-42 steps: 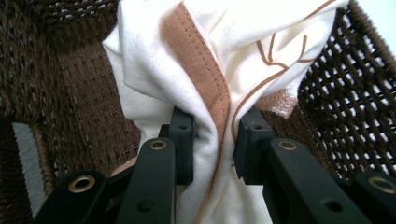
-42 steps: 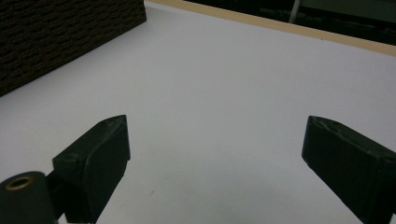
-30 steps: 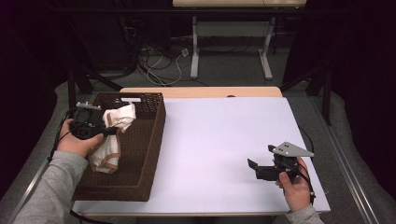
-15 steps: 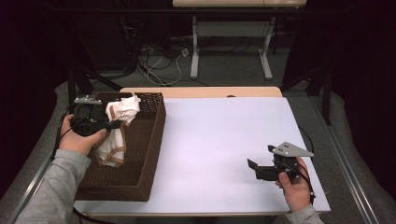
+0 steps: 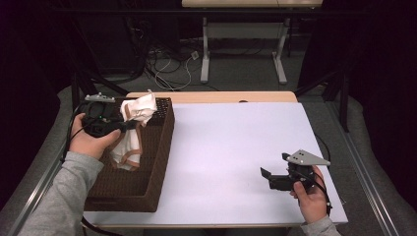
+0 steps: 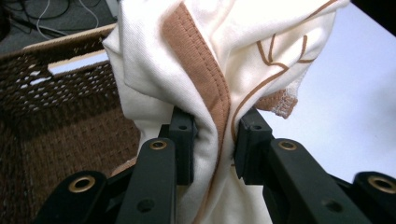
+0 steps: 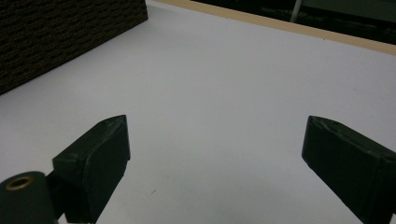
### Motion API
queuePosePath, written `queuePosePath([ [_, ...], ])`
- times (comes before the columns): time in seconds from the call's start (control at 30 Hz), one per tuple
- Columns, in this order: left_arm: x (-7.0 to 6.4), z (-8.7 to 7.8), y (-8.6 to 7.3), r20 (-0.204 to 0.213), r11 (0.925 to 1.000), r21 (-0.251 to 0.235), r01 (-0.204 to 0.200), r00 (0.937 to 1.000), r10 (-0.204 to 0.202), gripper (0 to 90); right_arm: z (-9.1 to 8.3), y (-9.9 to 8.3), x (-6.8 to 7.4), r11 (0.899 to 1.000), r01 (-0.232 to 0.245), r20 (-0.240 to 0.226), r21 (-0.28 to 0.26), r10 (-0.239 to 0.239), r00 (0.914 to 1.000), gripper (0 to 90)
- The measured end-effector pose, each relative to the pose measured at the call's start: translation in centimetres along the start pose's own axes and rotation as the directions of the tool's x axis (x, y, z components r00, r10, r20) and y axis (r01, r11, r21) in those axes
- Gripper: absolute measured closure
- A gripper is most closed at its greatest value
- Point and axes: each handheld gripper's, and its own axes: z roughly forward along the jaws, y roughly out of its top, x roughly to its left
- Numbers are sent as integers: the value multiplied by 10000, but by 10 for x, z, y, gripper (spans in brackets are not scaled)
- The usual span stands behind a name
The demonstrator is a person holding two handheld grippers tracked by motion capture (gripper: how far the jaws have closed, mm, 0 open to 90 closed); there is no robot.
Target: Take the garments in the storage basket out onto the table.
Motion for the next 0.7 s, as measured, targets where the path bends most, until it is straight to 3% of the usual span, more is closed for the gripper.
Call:
queuePosePath([
  [0.43, -24, 4, 17, 206, 9995, -239, -204, 9996, 209, 722, 0, 0, 0, 10000, 62, 2, 23, -62, 10000, 75],
  [0.7, -34, 9, 27, 416, 9996, -119, -274, 9987, 278, 723, 0, 0, 0, 10000, -35, 4, 26, 35, 10000, 75],
])
